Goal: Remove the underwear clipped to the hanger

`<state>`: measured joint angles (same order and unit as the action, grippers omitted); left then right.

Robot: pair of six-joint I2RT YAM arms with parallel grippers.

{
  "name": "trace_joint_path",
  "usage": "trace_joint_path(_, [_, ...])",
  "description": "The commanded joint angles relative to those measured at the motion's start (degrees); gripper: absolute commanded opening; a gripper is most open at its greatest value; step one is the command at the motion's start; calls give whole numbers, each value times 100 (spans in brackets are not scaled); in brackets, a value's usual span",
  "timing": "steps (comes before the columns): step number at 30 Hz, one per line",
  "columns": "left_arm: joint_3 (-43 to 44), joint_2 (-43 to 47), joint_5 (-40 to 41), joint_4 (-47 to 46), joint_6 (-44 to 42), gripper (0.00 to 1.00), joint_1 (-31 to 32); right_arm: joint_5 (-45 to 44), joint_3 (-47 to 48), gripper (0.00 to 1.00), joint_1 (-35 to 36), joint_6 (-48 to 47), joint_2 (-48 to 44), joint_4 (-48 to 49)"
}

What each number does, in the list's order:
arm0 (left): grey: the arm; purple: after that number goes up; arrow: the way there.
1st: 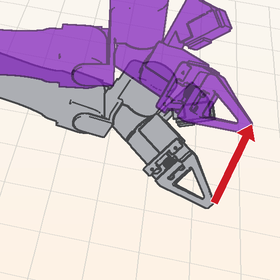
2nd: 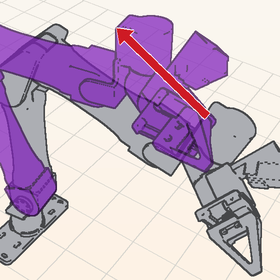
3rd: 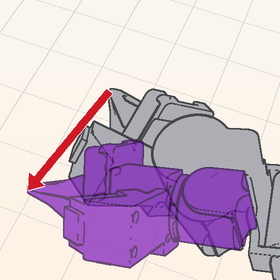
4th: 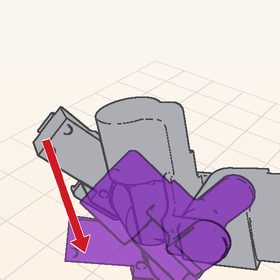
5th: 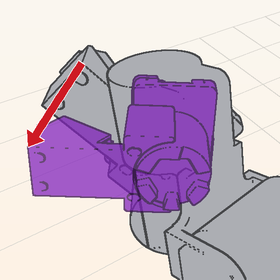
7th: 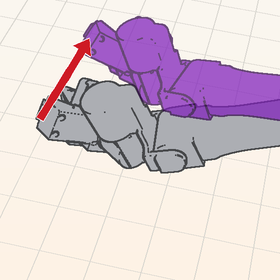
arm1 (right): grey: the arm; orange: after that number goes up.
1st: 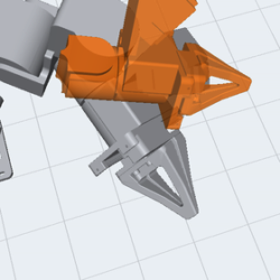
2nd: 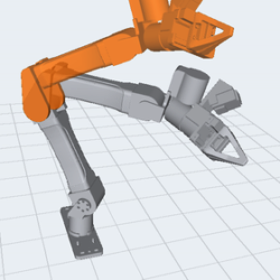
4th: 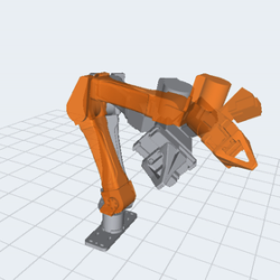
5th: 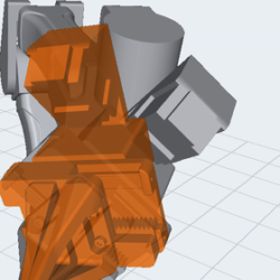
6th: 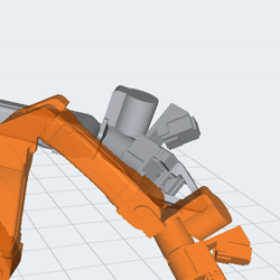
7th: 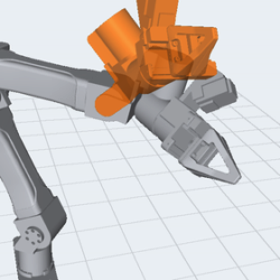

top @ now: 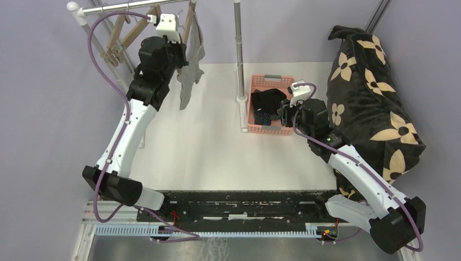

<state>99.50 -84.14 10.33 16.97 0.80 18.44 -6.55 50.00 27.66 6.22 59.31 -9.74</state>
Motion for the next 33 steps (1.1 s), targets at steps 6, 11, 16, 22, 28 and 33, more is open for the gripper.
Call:
trace_joint_path(6, [-1582, 1648, -77, -277, 34, 3, 8, 127, 102, 47, 24, 126, 24, 305])
trace_joint_path(11, [-2472, 2789, -571, 141, 232, 3, 10, 415, 139, 52, 23, 177, 164, 461])
trace_joint_path(16, [-3536, 4162, -1831, 334, 618, 3, 11, 1321, 482, 59, 28, 113, 321, 411])
trace_joint_path(22, [-4188, 5353, -2921, 454, 1000, 3, 11, 2653, 1383, 63, 10, -322, 497, -280])
trace_joint_path(28, [-4298, 5535, -3717, 701, 932, 3, 11, 3717, 1857, 73, -87, -505, 216, -278])
trace_joint_path(33, [-4777, 5620, -4826, 222, 1119, 3, 13, 4849, 2629, 75, -195, -711, 301, -887])
